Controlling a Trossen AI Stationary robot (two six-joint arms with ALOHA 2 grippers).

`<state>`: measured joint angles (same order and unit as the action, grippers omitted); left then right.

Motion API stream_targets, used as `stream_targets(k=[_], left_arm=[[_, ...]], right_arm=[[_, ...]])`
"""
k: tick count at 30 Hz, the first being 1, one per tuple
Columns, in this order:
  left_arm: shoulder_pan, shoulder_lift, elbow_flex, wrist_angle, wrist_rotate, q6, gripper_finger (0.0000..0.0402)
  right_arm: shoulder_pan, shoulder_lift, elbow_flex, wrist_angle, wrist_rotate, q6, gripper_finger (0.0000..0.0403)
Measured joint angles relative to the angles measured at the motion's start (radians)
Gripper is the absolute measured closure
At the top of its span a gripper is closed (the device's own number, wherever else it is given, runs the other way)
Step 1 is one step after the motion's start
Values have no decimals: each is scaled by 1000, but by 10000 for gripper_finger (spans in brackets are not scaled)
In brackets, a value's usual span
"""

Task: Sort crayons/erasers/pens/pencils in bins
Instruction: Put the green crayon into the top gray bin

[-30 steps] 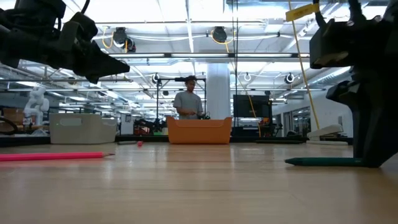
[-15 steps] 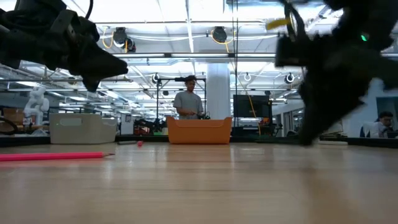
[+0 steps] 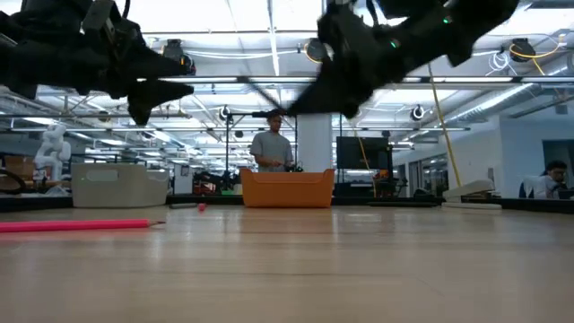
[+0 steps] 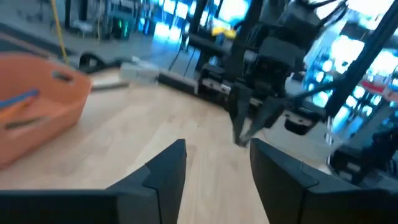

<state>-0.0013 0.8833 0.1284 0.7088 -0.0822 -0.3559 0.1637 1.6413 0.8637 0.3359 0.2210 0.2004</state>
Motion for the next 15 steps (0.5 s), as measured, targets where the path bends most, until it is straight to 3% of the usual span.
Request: stream_targets(k=[6,11,15], left_arm=[[-1,156,1,286,9,20,228],[-3,299,64,371,56,74,235],[-32,373,145,397,88,171,236]], right_arm=[[-86,59,-46,459,-196,-68,378],[-111,124,-46,629,-266,-82,378],[-113,131,-46,650,-277,-96,378]])
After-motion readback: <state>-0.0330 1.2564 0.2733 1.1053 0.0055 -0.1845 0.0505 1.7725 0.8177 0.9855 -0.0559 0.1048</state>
